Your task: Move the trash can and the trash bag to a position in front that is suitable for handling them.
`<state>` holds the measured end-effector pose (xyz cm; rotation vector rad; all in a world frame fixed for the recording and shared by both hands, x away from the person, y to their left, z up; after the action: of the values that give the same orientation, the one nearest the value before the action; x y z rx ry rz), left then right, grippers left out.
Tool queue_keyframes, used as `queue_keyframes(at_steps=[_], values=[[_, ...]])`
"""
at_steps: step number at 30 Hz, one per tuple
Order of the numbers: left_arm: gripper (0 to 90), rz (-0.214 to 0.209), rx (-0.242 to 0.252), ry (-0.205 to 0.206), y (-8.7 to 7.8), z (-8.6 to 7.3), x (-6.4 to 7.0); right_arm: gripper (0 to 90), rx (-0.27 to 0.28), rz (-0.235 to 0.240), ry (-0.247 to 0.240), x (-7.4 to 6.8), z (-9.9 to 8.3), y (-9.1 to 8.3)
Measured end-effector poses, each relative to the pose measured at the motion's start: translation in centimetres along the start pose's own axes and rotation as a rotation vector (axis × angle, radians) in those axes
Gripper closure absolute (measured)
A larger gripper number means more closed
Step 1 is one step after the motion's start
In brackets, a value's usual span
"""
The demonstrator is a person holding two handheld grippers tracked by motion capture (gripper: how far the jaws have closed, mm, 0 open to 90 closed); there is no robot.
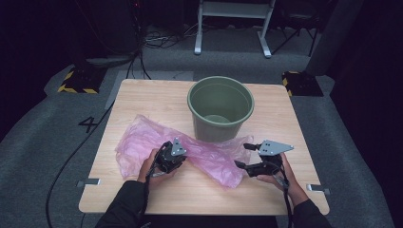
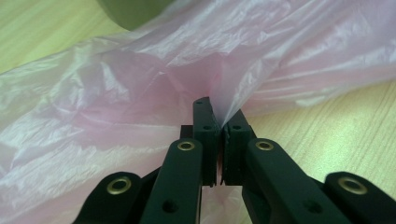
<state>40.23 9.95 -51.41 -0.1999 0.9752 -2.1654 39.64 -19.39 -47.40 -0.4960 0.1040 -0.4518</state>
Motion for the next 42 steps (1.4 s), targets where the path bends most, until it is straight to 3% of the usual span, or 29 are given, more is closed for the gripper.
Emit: queue_keyframes(at_steps=[3, 4, 8, 9, 14, 23, 28, 42], values=[[86.9, 0.007, 0.012, -0.017, -0.4, -0.1, -0.4, 22.3, -0.006, -0.019, 0.023, 0.8, -0.7, -0.7], [87.2, 0.009, 0.022, -0.029, -0.6, -0.1, -0.7, 20.2, -0.032, -0.052, 0.069, 2.2, -1.7, -1.3], [87.4, 0.024, 0.052, -0.052, -1.3, -0.1, -1.2, 20.1, -0.088, -0.096, 0.099, 3.7, -3.1, -1.4], [87.6, 0.029, 0.061, -0.058, -1.4, -0.1, -1.3, 20.7, -0.129, -0.122, 0.139, 4.7, -4.4, -1.2], [88.0, 0.047, 0.084, -0.082, -2.1, -0.2, -2.0, 19.3, -0.183, -0.140, 0.171, 6.1, -5.8, -0.6], [88.4, 0.072, 0.132, -0.120, -3.2, -0.4, -3.0, 17.2, -0.254, -0.156, 0.199, 6.8, -6.9, 0.3], [88.5, 0.076, 0.145, -0.127, -3.4, -0.3, -3.1, 16.4, -0.227, -0.171, 0.205, 7.0, -7.1, 0.4], [88.6, 0.085, 0.164, -0.139, -3.8, -0.3, -3.1, 15.5, -0.229, -0.184, 0.211, 7.0, -7.0, 0.5]])
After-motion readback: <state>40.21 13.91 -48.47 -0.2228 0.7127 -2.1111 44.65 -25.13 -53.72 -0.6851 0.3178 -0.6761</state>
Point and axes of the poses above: each handheld gripper's, and its own axes: y roughly forward along the jaws, z roughly out of its top, x roughly to its right, the point moved 5 cm from there along y, roughly forward along the jaws, and after that the axes turned 5 degrees about z, right-handed, at the moved point
